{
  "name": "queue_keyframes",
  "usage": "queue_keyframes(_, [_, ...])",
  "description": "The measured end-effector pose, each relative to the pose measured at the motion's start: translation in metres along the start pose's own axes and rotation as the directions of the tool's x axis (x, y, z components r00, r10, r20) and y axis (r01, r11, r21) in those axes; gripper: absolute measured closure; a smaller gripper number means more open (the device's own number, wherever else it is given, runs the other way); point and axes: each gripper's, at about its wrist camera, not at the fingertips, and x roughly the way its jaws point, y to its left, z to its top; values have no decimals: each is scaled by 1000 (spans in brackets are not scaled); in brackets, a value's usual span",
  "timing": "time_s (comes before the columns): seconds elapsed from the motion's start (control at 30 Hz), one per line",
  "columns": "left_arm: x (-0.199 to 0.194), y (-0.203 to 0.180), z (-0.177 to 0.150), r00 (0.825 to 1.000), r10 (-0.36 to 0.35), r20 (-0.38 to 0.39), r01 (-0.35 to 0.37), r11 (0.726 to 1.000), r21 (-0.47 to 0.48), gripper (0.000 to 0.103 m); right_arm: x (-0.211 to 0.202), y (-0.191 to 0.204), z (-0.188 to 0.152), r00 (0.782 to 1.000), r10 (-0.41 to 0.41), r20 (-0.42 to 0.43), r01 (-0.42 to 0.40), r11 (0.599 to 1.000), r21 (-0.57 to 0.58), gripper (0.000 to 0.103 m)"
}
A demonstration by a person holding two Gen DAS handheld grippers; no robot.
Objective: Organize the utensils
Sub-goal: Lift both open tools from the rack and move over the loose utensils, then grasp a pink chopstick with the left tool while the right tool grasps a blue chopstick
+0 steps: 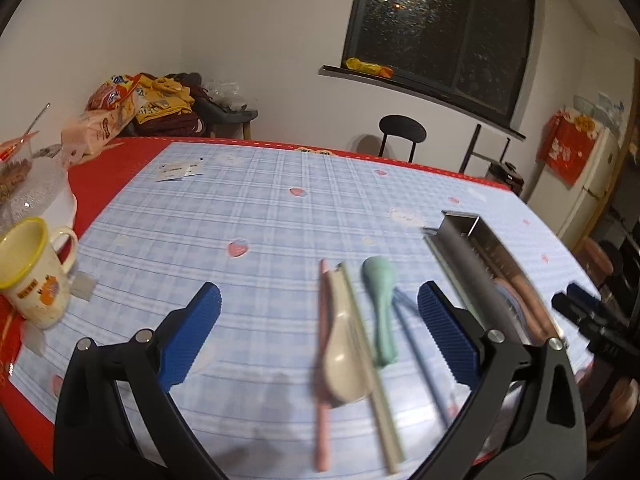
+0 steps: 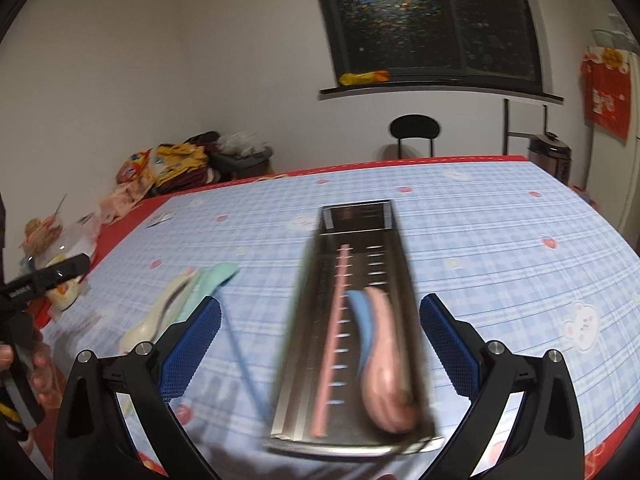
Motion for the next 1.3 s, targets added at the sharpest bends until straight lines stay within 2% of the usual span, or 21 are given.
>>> queue_keyframes(0.23, [1, 13, -21, 1000, -26, -3, 26, 993, 112, 6, 4, 49, -7, 999, 16, -31, -19, 996, -92, 6])
queue_keyframes(0.33, [6, 22, -29, 999, -48, -12, 49, 993, 103, 6, 16, 68, -11, 993, 47, -106, -58, 992, -110, 6])
queue_keyframes(0.43, [11, 32, -36, 998, -57, -18, 59, 995, 79, 6, 18, 91, -17, 993, -20, -115, -2, 981, -194, 6])
queue_keyframes(0.5, [15, 38, -40, 998, -62, -31, 64, 996, 60, 6, 19, 99, -18, 994, -19, -108, -4, 976, -216, 6])
queue_keyframes(0.57, [14, 42, -40, 995, -92, -27, 93, 995, 36, 6, 22, 105, -20, 993, 4, -122, -32, 974, -222, 11])
queue_keyframes(0.63, [14, 43, -42, 995, -95, -26, 96, 995, 34, 6, 27, 112, -22, 988, 16, -150, -52, 970, -238, 35])
queue_keyframes(0.67, [14, 42, -44, 995, -99, -32, 100, 994, 35, 6, 31, 116, -24, 985, 22, -172, -64, 967, -247, 39])
queue_keyframes(0.73, [13, 37, -46, 996, -87, -29, 89, 995, 54, 6, 38, 120, -28, 979, 36, -200, -88, 963, -254, 55])
queue_keyframes(0.77, [12, 34, -46, 996, -81, -24, 82, 994, 66, 6, 43, 124, -30, 975, 43, -218, -101, 961, -258, 58])
queue_keyframes(0.83, [12, 30, -47, 997, -76, -24, 78, 993, 83, 7, 53, 133, -36, 967, 32, -253, -106, 953, -283, 71])
queue_keyframes(1.03, [15, 33, -46, 994, -105, -37, 107, 992, 63, 7, 71, 139, -43, 949, 5, -315, -108, 944, -311, 73])
queue_keyframes(1.3, [18, 41, -46, 991, -127, -50, 128, 992, 23, 8, 84, 133, -45, 923, 43, -384, -154, 952, -263, 73])
